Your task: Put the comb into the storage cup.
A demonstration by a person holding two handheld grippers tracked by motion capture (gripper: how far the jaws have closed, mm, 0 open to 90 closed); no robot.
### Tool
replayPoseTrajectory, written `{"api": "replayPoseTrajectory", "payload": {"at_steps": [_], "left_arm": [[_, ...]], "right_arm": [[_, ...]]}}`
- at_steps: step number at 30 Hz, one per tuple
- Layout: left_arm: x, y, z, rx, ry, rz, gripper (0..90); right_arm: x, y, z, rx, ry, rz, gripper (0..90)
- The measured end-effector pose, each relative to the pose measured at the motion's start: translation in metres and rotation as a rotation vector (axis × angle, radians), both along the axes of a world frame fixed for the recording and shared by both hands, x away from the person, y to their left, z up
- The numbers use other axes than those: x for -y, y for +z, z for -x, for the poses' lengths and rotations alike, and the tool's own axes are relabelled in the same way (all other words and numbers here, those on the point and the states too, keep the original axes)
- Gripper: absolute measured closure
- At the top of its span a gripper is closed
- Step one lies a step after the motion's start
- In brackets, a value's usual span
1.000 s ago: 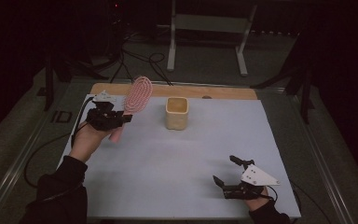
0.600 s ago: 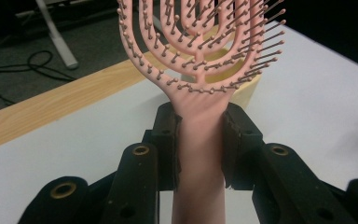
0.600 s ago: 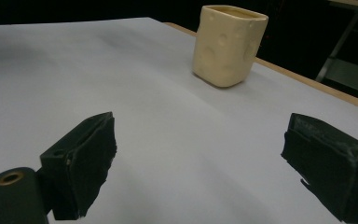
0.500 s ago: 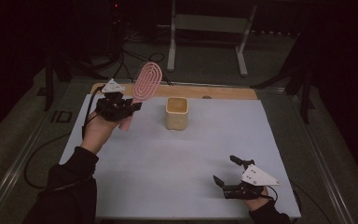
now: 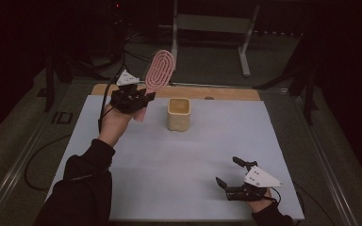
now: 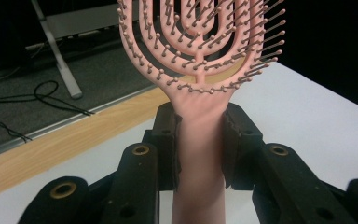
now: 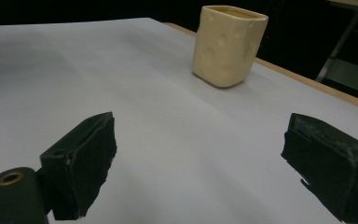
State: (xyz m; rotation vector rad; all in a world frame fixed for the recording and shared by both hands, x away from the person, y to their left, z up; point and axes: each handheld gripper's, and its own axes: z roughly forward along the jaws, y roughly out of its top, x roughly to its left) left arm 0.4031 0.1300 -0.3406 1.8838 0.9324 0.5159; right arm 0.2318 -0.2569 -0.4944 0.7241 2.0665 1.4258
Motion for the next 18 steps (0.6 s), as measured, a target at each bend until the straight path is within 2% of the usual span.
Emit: {"api": "replayPoseTrajectory", "payload": {"at_steps": [10, 14, 16, 18], "left_arm": [[0.020, 0.006, -0.012, 0.045, -0.025, 0.082, 69.9], [0.029, 0.007, -0.017, 0.053, -0.037, 0.101, 69.9], [0.032, 0.007, -0.020, 0.051, -0.046, 0.127, 69.9], [0.036, 0.006, -0.023, 0.061, -0.048, 0.127, 69.9]], "right_arm": [[0.000, -0.001, 0.000, -0.001, 0.003, -0.001, 9.2], [0.001, -0.001, 0.000, -0.003, 0.001, -0.005, 9.2], [0.000, -0.001, 0.000, -0.001, 0.001, -0.004, 9.1], [0.000, 0.000, 0.000, -0.001, 0.003, -0.004, 9.2]]}}
